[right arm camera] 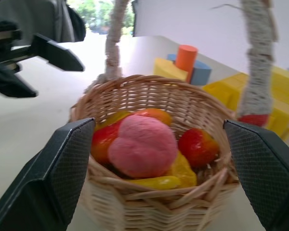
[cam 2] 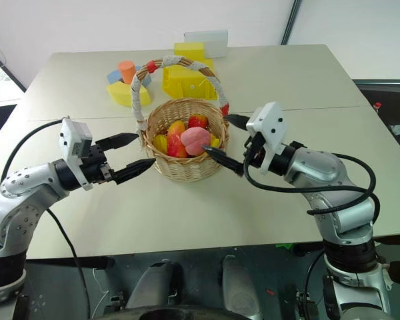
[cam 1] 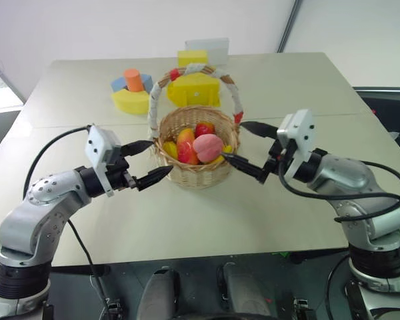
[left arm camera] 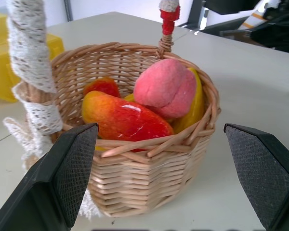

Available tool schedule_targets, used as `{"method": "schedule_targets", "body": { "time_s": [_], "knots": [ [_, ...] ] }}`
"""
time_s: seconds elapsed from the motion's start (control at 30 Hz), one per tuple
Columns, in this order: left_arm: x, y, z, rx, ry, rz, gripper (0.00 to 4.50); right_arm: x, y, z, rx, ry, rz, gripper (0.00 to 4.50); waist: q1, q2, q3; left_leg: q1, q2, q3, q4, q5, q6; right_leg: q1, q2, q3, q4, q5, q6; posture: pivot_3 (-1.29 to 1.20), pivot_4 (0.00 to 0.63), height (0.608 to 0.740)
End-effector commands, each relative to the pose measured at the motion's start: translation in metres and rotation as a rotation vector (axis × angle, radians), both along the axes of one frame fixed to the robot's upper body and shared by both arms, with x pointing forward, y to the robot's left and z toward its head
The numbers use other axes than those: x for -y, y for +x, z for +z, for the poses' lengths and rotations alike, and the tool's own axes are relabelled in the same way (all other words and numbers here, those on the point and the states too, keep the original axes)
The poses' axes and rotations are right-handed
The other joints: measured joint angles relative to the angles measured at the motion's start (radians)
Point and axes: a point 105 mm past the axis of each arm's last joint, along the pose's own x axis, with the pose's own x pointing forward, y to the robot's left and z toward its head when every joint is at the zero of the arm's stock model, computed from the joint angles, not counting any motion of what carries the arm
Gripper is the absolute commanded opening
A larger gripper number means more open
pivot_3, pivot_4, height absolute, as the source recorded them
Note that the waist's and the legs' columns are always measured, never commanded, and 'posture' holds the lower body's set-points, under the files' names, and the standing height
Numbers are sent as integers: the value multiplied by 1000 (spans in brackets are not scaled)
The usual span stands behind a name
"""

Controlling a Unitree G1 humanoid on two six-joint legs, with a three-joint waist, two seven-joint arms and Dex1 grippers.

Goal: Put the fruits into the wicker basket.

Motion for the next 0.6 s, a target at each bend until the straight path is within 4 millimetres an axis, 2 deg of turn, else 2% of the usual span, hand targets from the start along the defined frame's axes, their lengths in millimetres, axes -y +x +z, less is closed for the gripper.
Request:
{"method": "schedule_targets", "body": {
  "time_s": [0.03,0.17,0.2,0.27,0.33,0.4,0.53,0.57,0.6],
  "knots": [
    [4,1,9,47,-2,-14,4500,7,26,6,41,14,-139,4434,1,0,0,0,0,0,0,0,0,-1,0,0,0,0,0,0,150,740],
    [8,1,12,58,-6,-27,4500,-6,45,9,58,58,-143,4434,1,0,0,-3,0,0,0,0,0,-3,0,0,0,0,0,0,150,740],
    [8,1,12,61,-6,-26,4500,-7,50,9,60,67,-151,4199,2,0,0,-4,-1,0,0,0,0,-4,0,0,0,0,0,0,150,740],
    [9,1,13,65,-10,-25,4500,-6,54,9,60,81,-159,3595,3,0,0,-5,-1,1,0,0,-1,-5,-1,1,0,0,0,0,150,740],
    [12,-1,14,72,-21,-29,4500,-7,51,8,54,86,-140,2715,9,0,0,-6,-1,1,0,0,-1,-6,-1,1,0,0,0,0,150,740],
    [15,-2,16,78,-30,-33,4500,-8,48,7,49,90,-121,2292,7,0,0,-7,-2,1,0,0,-1,-6,-3,0,0,0,0,0,150,740],
    [18,-3,14,76,-36,-36,4500,-1,47,11,89,91,-159,287,6,0,0,-6,-2,1,0,0,0,-6,-2,0,0,0,0,0,150,740],
    [19,-3,14,76,-36,-37,4500,1,47,12,92,91,-169,9,5,0,0,-6,-2,1,0,0,-1,-6,-2,0,0,0,0,0,150,740],
    [20,-2,14,78,-38,-42,4500,10,45,16,108,93,-197,9,4,0,0,-6,-2,1,0,0,0,-6,-2,1,0,0,0,0,150,740]
  ]
}}
